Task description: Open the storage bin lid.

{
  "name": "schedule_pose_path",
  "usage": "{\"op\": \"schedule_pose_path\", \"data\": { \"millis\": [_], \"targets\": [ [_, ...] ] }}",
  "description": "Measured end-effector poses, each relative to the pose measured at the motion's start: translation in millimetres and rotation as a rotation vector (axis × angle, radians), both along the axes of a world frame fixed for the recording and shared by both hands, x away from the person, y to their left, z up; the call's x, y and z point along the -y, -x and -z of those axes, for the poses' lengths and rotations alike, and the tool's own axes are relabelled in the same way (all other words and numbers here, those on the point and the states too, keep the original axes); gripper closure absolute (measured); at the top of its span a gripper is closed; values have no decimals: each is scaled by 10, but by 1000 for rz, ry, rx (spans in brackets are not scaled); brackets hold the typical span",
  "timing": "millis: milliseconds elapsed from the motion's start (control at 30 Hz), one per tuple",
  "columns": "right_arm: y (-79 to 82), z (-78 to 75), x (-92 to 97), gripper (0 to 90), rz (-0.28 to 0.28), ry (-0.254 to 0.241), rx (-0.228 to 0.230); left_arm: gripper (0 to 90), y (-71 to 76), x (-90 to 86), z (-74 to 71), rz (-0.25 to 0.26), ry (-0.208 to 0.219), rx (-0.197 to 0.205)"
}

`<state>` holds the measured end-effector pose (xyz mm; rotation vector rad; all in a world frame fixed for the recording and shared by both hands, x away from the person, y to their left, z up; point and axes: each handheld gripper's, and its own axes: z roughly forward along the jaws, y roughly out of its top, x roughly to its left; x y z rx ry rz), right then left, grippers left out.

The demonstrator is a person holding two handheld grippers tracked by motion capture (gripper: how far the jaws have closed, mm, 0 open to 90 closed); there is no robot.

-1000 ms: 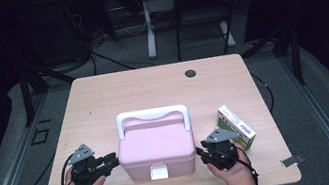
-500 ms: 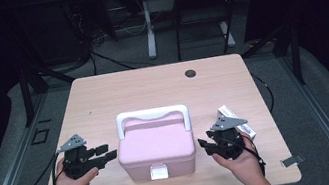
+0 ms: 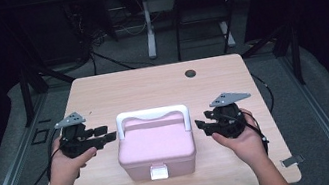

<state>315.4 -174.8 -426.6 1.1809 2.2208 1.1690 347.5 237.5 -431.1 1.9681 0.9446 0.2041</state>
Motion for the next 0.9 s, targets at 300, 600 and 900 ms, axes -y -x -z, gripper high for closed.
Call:
{"op": "schedule_pose_path", "data": {
  "millis": [300,600,900],
  "targets": [
    [-176,-186,-193,519,-46,7,-2,496,-134,93,-215,19,4,-10],
    [-298,-170,-284,491,-45,-47,-40,465,-156,106,-185,28,4,-28],
    [-268,-70,-269,495,-68,-72,-63,458,-117,212,-117,49,-5,-35]
  ]
}}
